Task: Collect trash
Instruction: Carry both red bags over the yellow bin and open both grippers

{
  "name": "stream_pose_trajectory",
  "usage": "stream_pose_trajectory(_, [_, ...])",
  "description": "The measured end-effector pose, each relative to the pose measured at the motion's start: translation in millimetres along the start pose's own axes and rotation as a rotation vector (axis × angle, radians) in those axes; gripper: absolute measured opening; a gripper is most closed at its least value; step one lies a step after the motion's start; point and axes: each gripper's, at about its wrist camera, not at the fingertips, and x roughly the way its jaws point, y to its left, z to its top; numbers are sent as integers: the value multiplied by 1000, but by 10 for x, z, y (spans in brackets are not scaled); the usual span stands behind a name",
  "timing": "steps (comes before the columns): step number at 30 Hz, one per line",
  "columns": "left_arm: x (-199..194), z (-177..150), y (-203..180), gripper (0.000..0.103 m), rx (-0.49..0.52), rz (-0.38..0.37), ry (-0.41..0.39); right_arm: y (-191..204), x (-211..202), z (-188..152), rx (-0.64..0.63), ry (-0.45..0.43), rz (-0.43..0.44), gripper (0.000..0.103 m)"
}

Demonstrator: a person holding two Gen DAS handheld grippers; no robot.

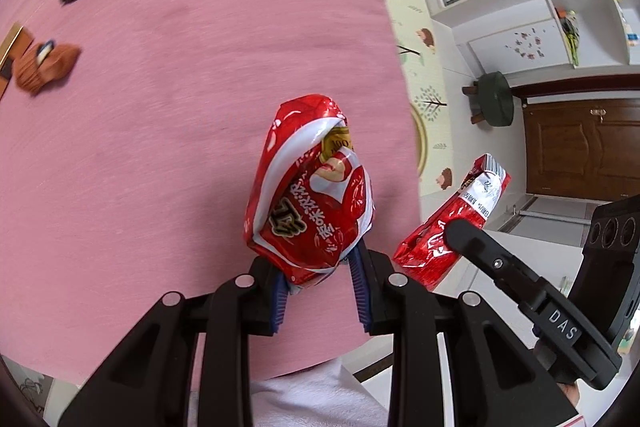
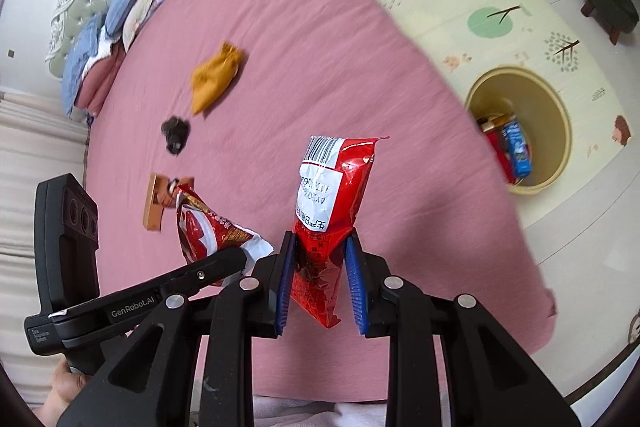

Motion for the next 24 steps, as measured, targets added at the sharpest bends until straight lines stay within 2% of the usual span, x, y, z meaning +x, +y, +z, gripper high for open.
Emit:
stream_pose_trajectory(9, [172, 107, -771, 28, 60, -19, -7, -497, -430, 284, 30, -57, 8, 24])
stream_pose_trajectory(24, [697, 495, -2016, 28, 213, -17, 28, -1336, -831, 767, 98, -130, -21, 25])
